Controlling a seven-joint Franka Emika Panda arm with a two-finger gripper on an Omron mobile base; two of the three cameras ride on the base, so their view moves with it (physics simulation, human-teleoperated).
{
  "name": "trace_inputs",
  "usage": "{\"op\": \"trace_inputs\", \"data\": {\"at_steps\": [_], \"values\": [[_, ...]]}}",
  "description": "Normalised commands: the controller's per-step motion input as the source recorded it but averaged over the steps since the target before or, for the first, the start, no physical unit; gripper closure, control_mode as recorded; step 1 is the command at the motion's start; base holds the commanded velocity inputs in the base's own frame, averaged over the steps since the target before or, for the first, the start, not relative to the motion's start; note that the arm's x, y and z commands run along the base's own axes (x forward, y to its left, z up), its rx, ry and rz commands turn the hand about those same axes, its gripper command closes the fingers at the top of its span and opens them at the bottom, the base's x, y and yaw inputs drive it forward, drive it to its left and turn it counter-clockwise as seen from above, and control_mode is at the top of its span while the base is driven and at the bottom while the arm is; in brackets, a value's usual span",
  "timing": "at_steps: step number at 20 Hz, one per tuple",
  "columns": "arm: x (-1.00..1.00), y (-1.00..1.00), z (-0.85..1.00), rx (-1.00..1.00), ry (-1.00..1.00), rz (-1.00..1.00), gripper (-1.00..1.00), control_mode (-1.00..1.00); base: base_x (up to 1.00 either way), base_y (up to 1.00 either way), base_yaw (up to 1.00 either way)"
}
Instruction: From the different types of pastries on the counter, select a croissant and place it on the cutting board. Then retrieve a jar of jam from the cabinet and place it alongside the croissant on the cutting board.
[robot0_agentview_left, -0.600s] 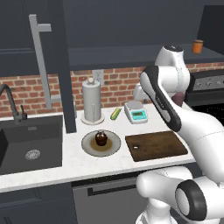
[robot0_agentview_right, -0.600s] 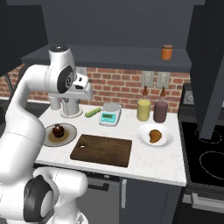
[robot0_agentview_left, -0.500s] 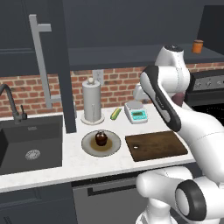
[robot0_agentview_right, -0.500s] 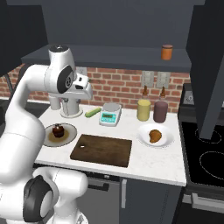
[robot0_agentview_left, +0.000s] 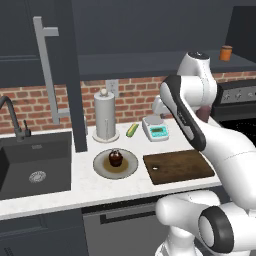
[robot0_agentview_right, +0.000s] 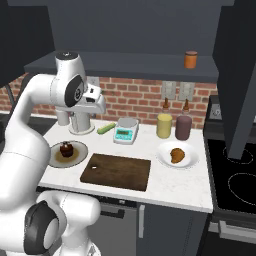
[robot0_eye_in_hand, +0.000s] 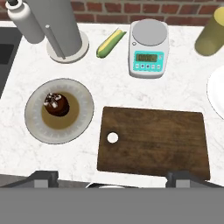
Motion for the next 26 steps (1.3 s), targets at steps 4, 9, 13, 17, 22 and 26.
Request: {"op": "trace_inputs", "data": {"at_steps": [4, 9, 13, 17, 22, 26], "values": [[0.00, 0.00, 0.00, 0.00, 0.00, 0.00, -1.00, -1.00, 0.00, 0.00, 0.00], [0.00, 0.00, 0.00, 0.00, 0.00, 0.00, -1.00, -1.00, 0.00, 0.00, 0.00], [0.00, -0.04, 0.00, -0.01, 0.00, 0.01, -1.00, -1.00, 0.00, 0.00, 0.00], [0.00, -0.21, 0.00, -0.10, 0.02, 0.00, -1.00, -1.00, 0.00, 0.00, 0.00], [0.00, -0.40, 0.00, -0.07, 0.00, 0.00, -1.00, -1.00, 0.00, 0.00, 0.00], [0.00, -0.43, 0.00, -0.05, 0.00, 0.00, -1.00, -1.00, 0.00, 0.00, 0.00]]}}
